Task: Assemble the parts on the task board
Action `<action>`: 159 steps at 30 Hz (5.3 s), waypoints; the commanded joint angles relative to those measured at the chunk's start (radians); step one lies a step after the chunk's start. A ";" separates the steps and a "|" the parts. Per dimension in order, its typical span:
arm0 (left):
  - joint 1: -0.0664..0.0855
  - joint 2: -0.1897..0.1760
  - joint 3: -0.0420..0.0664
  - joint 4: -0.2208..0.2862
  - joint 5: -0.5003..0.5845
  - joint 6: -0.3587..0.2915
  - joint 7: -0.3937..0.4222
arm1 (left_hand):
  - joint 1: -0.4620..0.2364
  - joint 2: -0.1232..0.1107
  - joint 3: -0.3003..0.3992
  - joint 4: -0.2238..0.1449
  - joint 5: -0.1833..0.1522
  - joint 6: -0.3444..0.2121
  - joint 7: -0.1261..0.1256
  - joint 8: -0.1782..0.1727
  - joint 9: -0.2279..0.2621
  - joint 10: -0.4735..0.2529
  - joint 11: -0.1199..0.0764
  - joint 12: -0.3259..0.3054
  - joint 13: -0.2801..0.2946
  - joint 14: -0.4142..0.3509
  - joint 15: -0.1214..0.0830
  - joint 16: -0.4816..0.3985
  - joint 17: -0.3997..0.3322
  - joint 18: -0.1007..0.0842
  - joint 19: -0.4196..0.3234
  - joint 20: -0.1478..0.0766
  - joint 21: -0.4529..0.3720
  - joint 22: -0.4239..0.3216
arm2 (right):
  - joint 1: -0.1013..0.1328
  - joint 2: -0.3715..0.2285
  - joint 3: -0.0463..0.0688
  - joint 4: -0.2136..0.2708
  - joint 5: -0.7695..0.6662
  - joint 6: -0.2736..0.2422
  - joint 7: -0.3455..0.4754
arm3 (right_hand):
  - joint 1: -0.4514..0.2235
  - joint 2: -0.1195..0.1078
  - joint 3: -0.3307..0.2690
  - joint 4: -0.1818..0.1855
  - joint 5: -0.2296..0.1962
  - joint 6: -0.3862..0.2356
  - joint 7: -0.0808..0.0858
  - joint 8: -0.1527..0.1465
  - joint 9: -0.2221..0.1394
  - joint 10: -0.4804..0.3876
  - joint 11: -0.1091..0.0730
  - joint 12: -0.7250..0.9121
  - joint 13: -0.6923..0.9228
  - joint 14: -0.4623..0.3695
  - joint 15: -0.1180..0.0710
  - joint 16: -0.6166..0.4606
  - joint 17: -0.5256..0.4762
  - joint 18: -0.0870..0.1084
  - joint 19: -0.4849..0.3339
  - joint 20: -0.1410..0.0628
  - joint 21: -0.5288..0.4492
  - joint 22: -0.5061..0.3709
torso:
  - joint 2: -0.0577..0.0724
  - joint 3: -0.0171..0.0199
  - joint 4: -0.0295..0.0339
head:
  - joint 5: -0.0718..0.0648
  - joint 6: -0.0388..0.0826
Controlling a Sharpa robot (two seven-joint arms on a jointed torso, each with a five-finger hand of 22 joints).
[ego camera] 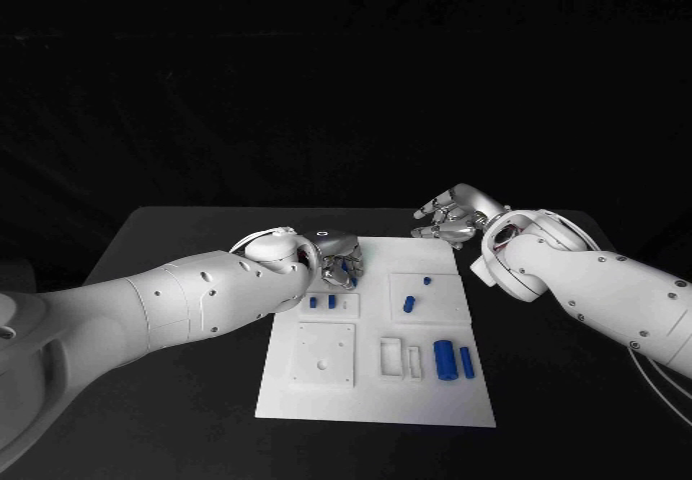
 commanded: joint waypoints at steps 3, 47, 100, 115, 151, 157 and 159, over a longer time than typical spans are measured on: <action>0.000 0.003 0.001 0.002 -0.003 0.011 0.004 | 0.000 0.018 0.006 0.001 -0.004 0.026 0.003 -0.001 0.001 0.030 -0.005 -0.005 0.000 0.007 -0.008 0.028 0.009 0.019 -0.007 -0.004 0.024 0.026 | 0.000 0.000 0.000 0.002 -0.002 0.004 0.007 | -0.007 0.002 0.004 -0.003 0.003 0.007 0.000 -0.005 -0.001 0.006 -0.001 0.001 -0.001 0.005 -0.002 -0.004 -0.001 0.008 0.027 -0.005 -0.003 0.068 | 0.000 -0.0003 -0.0004 | 0.001 0.000; -0.017 -0.069 0.051 0.059 0.076 -0.073 0.066 | 0.005 0.047 0.102 -0.021 -0.032 0.086 -0.001 -0.003 0.001 0.112 -0.025 -0.006 0.000 0.126 -0.027 0.074 0.024 0.050 0.001 -0.021 0.231 0.022 | 0.000 0.000 0.001 0.002 -0.002 0.001 0.010 | -0.009 0.002 0.004 -0.001 0.003 0.008 -0.001 -0.005 -0.001 0.005 -0.001 0.007 -0.001 0.005 -0.002 -0.003 -0.001 0.008 0.028 -0.005 -0.003 0.069 | -0.001 0.0005 0.0008 | 0.004 0.004; -0.022 -0.169 0.096 0.103 0.034 0.066 -0.024 | 0.009 0.043 0.078 0.017 -0.059 0.106 -0.007 -0.003 0.001 0.121 -0.032 -0.006 0.000 0.126 -0.031 0.074 0.031 0.036 0.010 -0.025 0.202 0.020 | 0.000 -0.011 0.001 0.006 0.001 0.002 0.008 | -0.009 0.002 0.002 0.001 0.004 0.008 -0.001 -0.005 -0.001 0.005 -0.002 0.008 -0.002 0.006 -0.002 -0.004 -0.001 0.008 0.029 -0.005 -0.003 0.069 | -0.001 0.0009 0.0016 | 0.009 -0.002; -0.022 -0.166 0.094 0.104 0.033 0.095 -0.028 | 0.012 0.041 0.081 0.014 -0.058 0.107 -0.007 -0.003 0.001 0.121 -0.031 -0.006 0.000 0.122 -0.030 0.075 0.031 0.037 0.008 -0.024 0.203 0.022 | 0.000 -0.009 0.001 0.004 0.001 0.003 0.009 | -0.009 0.002 0.002 0.001 0.004 0.008 -0.001 -0.005 -0.001 0.005 -0.002 0.008 -0.002 0.006 -0.002 -0.004 -0.001 0.008 0.029 -0.005 -0.003 0.069 | -0.001 -0.0002 0.0021 | 0.007 -0.004; -0.022 -0.152 0.076 0.092 0.035 0.120 -0.036 | 0.014 0.039 0.079 0.010 -0.063 0.103 -0.006 -0.003 0.001 0.110 -0.027 -0.006 0.000 0.115 -0.027 0.075 0.030 0.039 0.002 -0.021 0.204 0.022 | 0.000 -0.009 0.001 0.003 0.001 0.003 0.008 | -0.008 0.002 0.002 0.001 0.005 0.007 -0.001 -0.005 -0.001 0.006 -0.002 0.009 -0.004 0.007 -0.002 -0.004 -0.002 0.008 0.030 -0.006 -0.004 0.069 | 0.000 0.0008 0.0022 | 0.007 -0.009; -0.022 -0.147 0.068 0.081 0.018 0.112 -0.039 | 0.015 0.034 0.082 0.009 -0.065 0.086 -0.001 -0.003 0.000 0.091 -0.020 -0.007 0.000 0.103 -0.022 0.080 0.031 0.040 -0.006 -0.017 0.205 0.023 | 0.000 -0.010 0.001 0.003 0.001 0.003 0.008 | -0.008 0.002 0.002 0.001 0.005 0.007 -0.001 -0.005 -0.001 0.006 -0.002 0.009 -0.004 0.007 -0.002 -0.004 -0.002 0.008 0.030 -0.006 -0.004 0.069 | -0.001 0.0009 0.0012 | 0.007 -0.009; -0.022 -0.147 0.067 0.079 0.016 0.113 -0.041 | 0.016 0.033 0.083 0.009 -0.065 0.086 -0.001 -0.003 0.000 0.087 -0.019 -0.006 0.000 0.101 -0.021 0.081 0.031 0.041 -0.007 -0.016 0.206 0.023 | 0.000 -0.010 0.001 0.003 0.001 0.003 0.008 | -0.008 0.002 0.002 0.001 0.005 0.007 -0.001 -0.005 -0.001 0.006 -0.002 0.009 -0.004 0.007 -0.002 -0.004 -0.002 0.008 0.030 -0.006 -0.004 0.069 | -0.001 0.0008 0.0014 | 0.007 -0.010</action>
